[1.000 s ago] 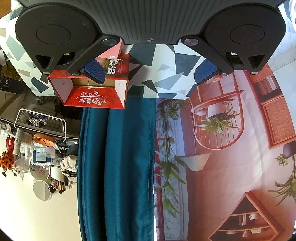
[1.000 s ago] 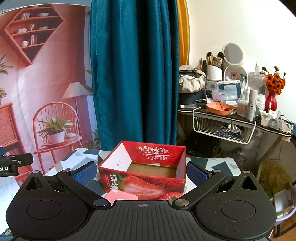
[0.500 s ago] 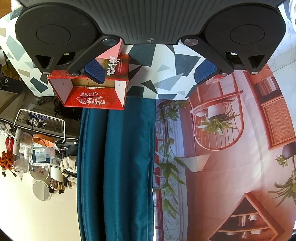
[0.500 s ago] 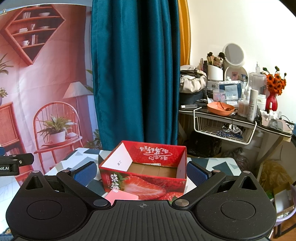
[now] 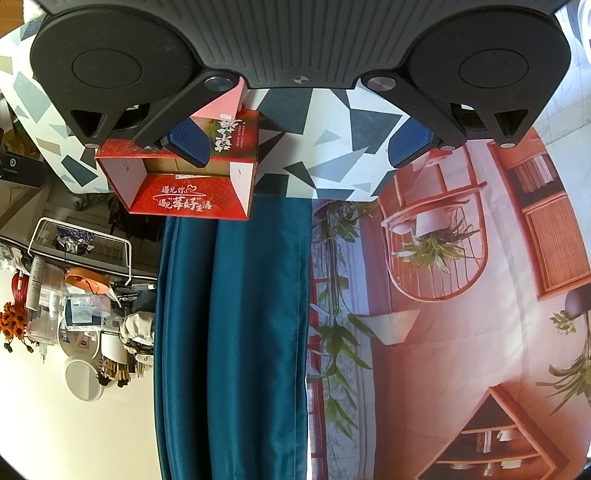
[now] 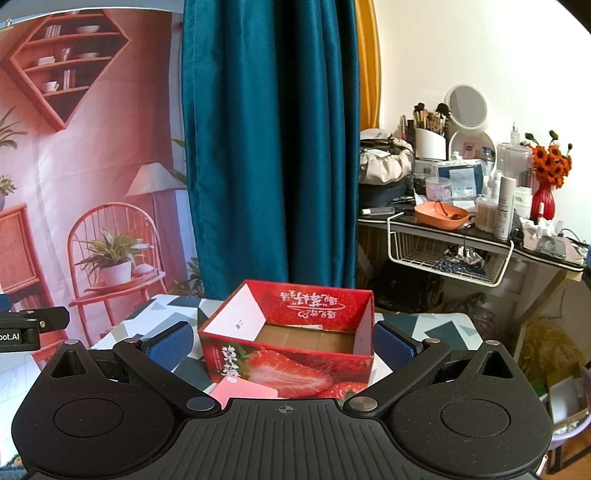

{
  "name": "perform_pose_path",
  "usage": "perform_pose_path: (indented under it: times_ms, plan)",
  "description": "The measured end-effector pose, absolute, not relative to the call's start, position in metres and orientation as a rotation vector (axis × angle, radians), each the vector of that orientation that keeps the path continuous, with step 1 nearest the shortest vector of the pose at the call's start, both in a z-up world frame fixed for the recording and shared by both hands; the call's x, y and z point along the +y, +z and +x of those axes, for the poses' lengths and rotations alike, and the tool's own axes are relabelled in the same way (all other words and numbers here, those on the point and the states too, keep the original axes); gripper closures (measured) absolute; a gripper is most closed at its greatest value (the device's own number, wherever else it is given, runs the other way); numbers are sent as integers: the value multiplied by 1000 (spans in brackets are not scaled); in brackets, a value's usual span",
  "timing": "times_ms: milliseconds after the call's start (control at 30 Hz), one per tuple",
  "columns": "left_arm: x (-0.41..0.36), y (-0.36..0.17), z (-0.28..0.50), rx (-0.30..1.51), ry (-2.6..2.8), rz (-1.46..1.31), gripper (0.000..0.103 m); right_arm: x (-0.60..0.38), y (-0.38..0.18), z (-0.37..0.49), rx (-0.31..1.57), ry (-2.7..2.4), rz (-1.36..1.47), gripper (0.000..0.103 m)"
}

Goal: Organize rigid objects

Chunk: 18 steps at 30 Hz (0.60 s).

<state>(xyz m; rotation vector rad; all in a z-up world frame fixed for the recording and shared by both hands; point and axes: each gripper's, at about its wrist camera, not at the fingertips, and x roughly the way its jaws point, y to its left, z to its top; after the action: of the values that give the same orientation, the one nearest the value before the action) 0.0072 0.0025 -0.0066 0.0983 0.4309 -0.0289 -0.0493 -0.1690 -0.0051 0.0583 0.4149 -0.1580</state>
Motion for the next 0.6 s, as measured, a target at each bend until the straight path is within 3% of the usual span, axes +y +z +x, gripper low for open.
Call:
perform_pose_path:
  times_ms: [600]
  plan:
    - [6,-23,30,464,-34,52,0,-187,-25,-48,371,-123,145,0]
